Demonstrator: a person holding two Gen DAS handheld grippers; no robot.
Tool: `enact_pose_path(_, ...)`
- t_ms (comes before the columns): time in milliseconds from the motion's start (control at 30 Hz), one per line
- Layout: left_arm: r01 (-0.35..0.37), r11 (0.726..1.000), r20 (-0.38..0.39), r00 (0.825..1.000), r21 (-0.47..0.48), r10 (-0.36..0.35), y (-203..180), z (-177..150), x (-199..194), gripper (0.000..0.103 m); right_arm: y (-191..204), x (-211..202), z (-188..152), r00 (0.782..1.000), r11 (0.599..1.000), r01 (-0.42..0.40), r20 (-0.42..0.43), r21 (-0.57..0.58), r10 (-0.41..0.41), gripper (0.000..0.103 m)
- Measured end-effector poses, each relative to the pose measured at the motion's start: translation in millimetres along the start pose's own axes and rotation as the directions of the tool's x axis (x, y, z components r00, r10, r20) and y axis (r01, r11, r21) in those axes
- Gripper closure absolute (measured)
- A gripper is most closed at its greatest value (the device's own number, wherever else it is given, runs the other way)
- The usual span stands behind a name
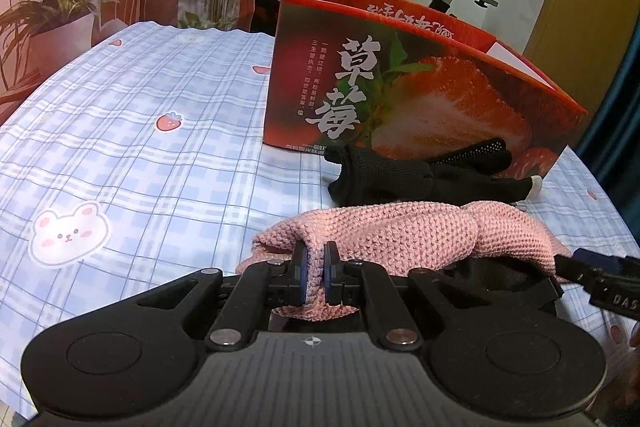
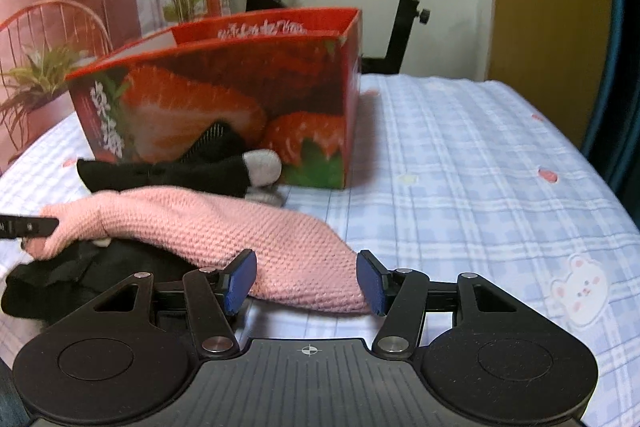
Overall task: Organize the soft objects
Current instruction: 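Close the left gripper on the pink sleeve while the right gripper grasps its other end, then lift the pink sleeve with both grippers and lower it into the box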
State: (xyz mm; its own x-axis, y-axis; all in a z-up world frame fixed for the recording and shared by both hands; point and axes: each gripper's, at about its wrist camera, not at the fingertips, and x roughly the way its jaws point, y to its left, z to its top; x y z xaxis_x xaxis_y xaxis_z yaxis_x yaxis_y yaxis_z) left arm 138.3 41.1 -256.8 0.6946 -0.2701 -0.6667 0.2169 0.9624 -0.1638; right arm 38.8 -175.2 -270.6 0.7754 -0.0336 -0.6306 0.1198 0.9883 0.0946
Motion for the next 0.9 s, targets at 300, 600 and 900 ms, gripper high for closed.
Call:
enact_pose_path(300,0.001,1.000,0.000,1.000,-0.005,-0.001,-0.5,-0.1,-0.5,0.094,2.5,4.1,-5.0,1.000,1.000,-0.021,-0.019,-0.013,0.021,0.062)
enact_pose_path(600,0.007,1.000,0.010,1.000,-0.018,-0.007,0.8,0.9,-3.1,0.092,5.4,4.0,-5.4,0.999,0.998,-0.047,-0.017,-0.031,0.047,0.087)
enact_pose_path(900,0.037,0.999,0.020,0.999,-0.025,-0.036,0.1,0.9,-4.1,0.092,6.5,3.6,-6.1,0.999,0.998,-0.052,-0.010,-0.032,0.051,0.093)
